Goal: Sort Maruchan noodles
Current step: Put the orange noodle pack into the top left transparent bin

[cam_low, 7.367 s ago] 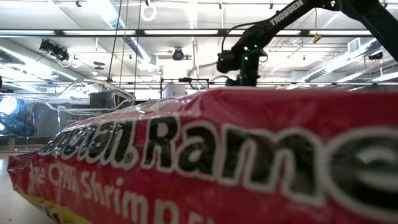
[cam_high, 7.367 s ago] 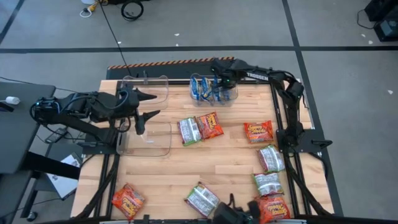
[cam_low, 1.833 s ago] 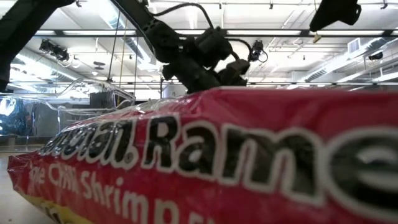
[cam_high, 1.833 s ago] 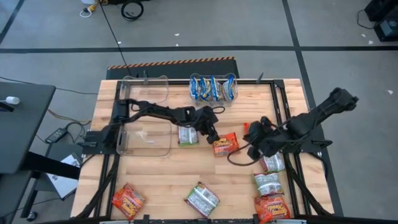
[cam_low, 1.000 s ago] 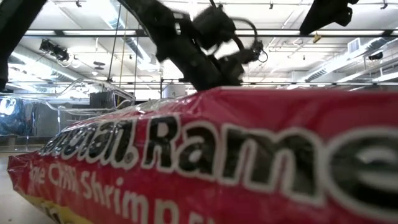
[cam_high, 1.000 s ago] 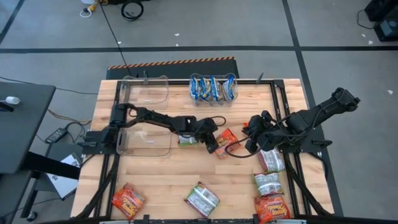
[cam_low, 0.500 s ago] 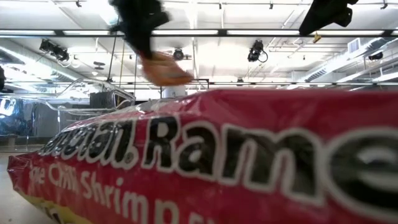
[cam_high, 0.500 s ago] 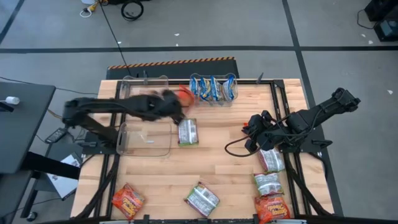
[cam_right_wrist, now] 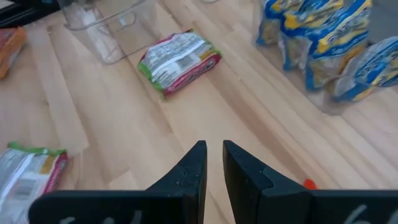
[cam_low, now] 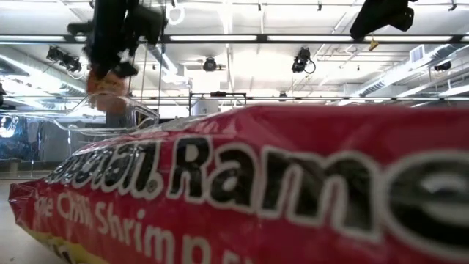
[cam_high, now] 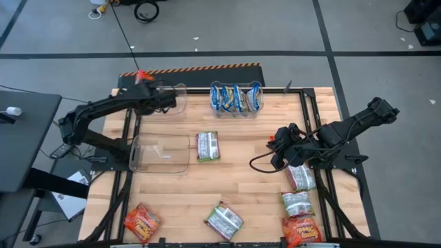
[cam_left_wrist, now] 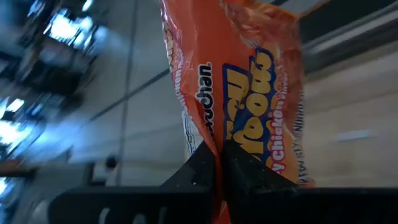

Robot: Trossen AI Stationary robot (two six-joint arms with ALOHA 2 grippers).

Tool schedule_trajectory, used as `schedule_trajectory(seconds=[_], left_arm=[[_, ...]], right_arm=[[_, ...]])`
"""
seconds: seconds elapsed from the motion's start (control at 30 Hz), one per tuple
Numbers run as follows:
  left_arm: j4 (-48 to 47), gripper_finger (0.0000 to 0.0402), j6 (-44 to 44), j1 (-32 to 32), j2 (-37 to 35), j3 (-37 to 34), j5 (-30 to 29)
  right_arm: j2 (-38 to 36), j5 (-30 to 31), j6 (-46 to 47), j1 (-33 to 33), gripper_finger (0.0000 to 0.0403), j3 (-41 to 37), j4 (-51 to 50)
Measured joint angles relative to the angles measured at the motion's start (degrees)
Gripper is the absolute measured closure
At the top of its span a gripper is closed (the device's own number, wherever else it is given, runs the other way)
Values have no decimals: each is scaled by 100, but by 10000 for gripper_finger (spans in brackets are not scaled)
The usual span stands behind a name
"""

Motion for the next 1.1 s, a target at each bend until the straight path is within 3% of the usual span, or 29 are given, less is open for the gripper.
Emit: schedule_trajectory(seconds=[0.17, 0.4, 0.8, 1.1], left_arm=[[998, 380, -17, 779, 0, -1091, 88], [2683, 377, 791, 1115, 2, -2005, 248], [3643, 375, 1238, 1508, 478, -2352, 376], [3563, 366, 1277, 1484, 654, -2333, 371]], right_arm=[[0, -238, 2, 5, 344, 0, 79], [0, -271, 2, 63, 344, 0, 106], [0, -273, 2, 61, 344, 0, 170], [0, -335, 2, 61, 344, 0, 284]])
